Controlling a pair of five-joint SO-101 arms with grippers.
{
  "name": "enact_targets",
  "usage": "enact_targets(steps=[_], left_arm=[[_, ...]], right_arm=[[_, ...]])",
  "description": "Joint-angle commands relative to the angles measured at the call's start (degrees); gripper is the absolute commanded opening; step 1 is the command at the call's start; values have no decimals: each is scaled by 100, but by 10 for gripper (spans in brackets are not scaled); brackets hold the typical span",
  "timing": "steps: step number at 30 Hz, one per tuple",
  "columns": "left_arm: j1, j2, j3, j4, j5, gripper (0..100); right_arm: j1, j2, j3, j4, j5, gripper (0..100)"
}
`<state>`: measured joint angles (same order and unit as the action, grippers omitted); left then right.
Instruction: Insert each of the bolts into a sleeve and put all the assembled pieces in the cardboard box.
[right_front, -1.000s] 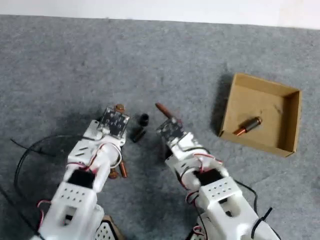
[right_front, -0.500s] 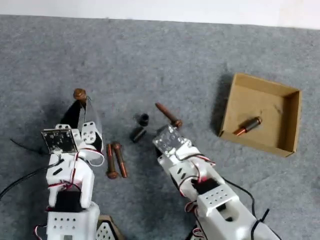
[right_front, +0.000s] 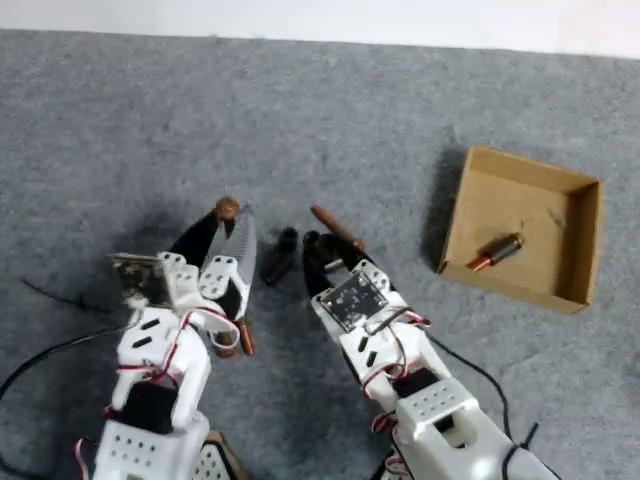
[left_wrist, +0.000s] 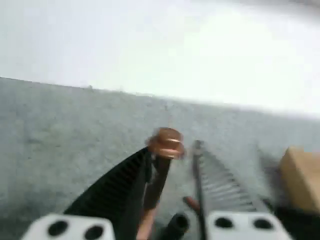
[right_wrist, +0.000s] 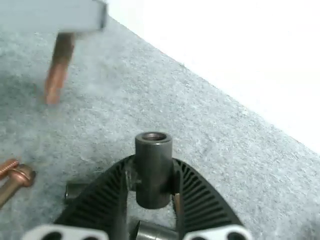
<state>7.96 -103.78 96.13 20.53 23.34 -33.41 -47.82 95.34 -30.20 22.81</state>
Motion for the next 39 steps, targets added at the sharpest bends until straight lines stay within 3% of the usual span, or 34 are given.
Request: enact_targets(steps=[1, 9, 15, 17, 22, 28, 33, 39], left_arm=[[119, -110, 101, -97, 774, 221], [4, -110, 101, -97, 756, 224], [-673, -92, 40, -97, 747, 224], [-796, -66, -136, -18, 290, 224], [-945, -66, -690, 1196, -1477, 224], [-1569, 31, -734, 1213, -2365, 224], [-1420, 1411, -1121, 844, -2611, 224], [-1490, 5077, -2835, 334, -2611, 224]], right_arm=[[-92, -145, 567, -224, -26, 5], [-233, -145, 567, -48, -26, 5], [-233, -110, 567, -13, -26, 5], [-233, -101, 558, -4, -26, 5], [-233, -92, 558, -4, -26, 5], [-224, -136, 541, 365, -26, 5], [-224, -136, 541, 382, -26, 5], [-224, -92, 541, 400, -26, 5]])
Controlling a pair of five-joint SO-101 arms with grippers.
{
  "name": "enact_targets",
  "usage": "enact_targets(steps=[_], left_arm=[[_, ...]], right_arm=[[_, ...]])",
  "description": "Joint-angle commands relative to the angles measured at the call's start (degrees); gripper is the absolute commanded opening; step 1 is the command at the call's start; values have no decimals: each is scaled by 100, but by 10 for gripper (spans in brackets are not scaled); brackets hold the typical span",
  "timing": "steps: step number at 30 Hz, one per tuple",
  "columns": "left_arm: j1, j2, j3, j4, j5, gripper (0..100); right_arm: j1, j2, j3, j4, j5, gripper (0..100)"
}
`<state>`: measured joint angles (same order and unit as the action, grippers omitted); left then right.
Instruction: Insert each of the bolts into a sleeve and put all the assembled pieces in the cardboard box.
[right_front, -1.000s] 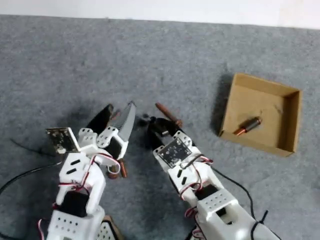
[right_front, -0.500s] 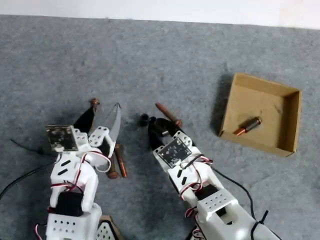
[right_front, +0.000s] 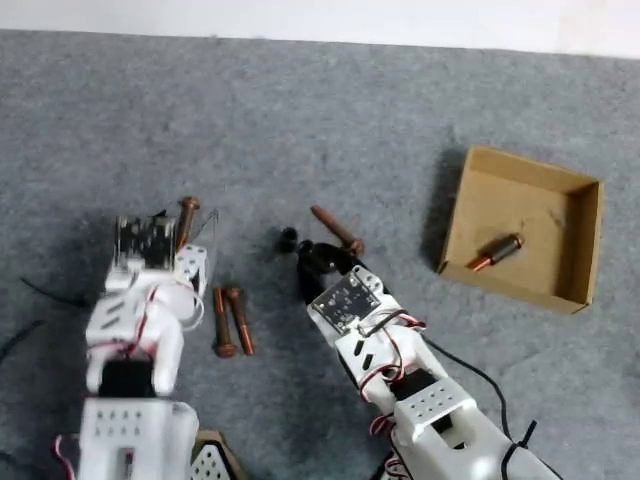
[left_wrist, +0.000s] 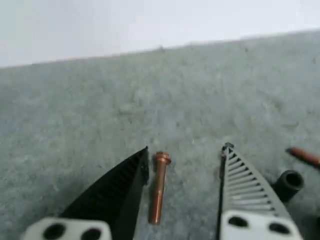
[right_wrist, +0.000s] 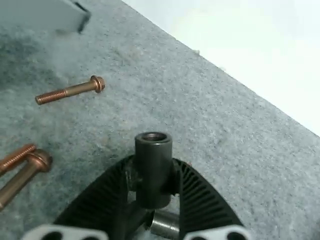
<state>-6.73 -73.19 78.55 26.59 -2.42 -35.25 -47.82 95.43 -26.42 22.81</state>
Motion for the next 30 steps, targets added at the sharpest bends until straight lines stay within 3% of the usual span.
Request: enact_targets(steps=[1, 7, 12, 15, 18, 30], left_arm=[[-92, 2747, -1473, -308, -35, 224], [-462, 6809, -3960, -176, -9, 224], [-462, 8681, -6000, 1626, -26, 224], [-444, 9323, -6844, 2479, -26, 224], [-488, 9719, -7371, 2813, -18, 224], [-611, 9859, -7591, 2857, -35, 220]], right_arm=[[-40, -92, 532, 22, -26, 5], [136, -92, 532, 22, -26, 5], [251, -110, 532, 22, -26, 5], [259, -127, 541, 22, -26, 5], [259, -136, 549, 22, -26, 5], [268, -101, 549, 22, -26, 5]])
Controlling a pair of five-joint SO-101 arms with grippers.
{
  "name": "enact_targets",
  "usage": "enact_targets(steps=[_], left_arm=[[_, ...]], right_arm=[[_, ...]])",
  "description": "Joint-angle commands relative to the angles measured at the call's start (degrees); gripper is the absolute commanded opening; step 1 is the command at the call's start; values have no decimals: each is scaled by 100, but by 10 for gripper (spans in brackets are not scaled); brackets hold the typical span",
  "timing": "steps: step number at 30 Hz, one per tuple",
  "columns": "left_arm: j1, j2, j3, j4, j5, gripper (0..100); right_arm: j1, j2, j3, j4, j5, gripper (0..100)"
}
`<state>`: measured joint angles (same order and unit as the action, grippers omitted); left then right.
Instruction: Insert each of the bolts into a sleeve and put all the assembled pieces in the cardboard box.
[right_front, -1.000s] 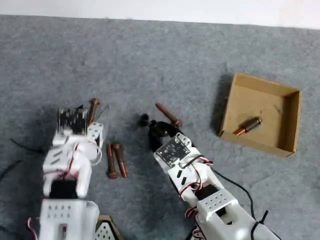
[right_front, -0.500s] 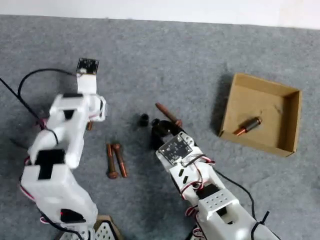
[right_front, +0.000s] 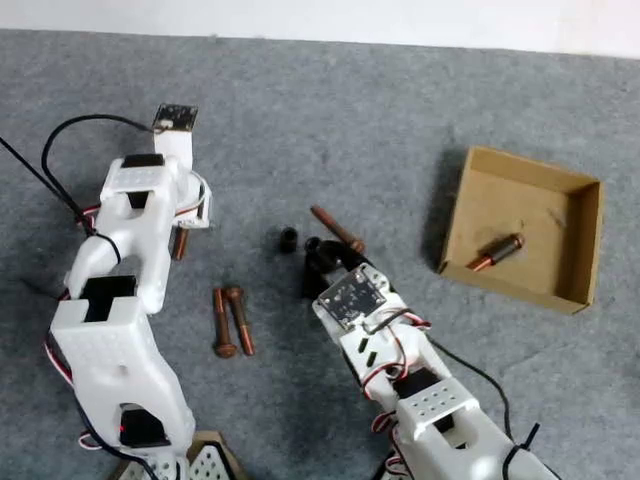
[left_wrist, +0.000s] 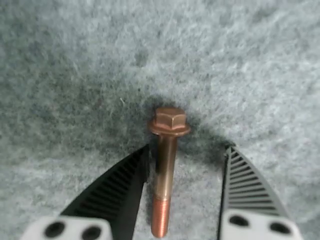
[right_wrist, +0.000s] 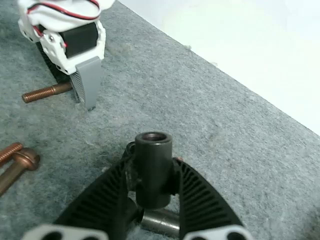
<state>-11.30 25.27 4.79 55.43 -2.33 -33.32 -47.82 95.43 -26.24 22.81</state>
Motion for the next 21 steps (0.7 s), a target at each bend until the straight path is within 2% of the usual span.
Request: enact_targets(steps=[1, 6, 11, 15, 21], left_arm=[[-154, 22, -215, -26, -44, 203], [-242, 22, -224, -70, -53, 0], [-330, 13, -163, -413, -18, 48], [31, -48, -154, -404, -18, 49], [602, -1077, 382, 325, -18, 6]], right_arm=[[75, -101, 549, 4, -26, 5], [75, -101, 549, 4, -26, 5], [75, -101, 549, 4, -26, 5], [75, -101, 549, 4, -26, 5], [75, -101, 549, 4, -26, 5]])
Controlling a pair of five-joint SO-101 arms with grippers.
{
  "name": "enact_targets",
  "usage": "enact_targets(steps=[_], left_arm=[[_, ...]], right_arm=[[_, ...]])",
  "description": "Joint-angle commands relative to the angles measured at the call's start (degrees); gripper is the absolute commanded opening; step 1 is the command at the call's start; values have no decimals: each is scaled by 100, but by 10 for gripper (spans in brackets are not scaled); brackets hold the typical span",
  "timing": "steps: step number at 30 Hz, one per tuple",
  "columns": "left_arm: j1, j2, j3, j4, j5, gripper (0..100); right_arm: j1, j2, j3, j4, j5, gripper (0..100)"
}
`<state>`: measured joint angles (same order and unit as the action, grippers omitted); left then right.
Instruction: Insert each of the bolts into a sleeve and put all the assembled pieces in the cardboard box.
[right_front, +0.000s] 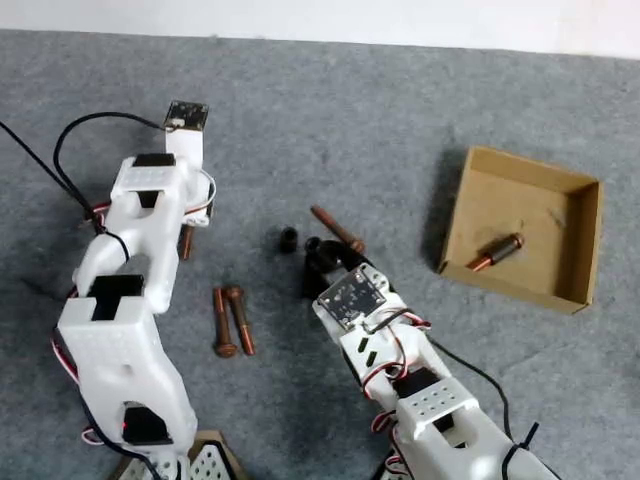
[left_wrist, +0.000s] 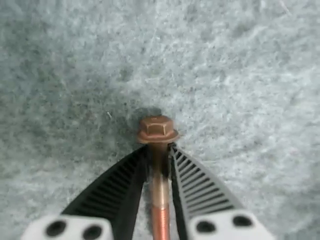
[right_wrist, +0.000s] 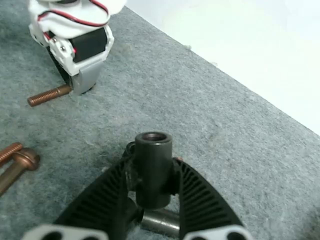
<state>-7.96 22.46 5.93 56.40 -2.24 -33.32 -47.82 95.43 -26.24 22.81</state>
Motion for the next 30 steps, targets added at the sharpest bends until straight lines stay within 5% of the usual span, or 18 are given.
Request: enact_targets(steps=[1, 7, 21, 30], left_arm=[[259, -1068, 576, 26, -26, 5], [110, -3468, 3240, -2048, -26, 4], [1138, -9112, 9121, -7279, -26, 6], [1209, -10738, 9174, -6171, -18, 6]], right_arm=[[75, -101, 549, 4, -26, 5], [75, -101, 549, 4, -26, 5], [40, -101, 532, 4, -26, 5], [-505, -92, 523, 4, -26, 5]])
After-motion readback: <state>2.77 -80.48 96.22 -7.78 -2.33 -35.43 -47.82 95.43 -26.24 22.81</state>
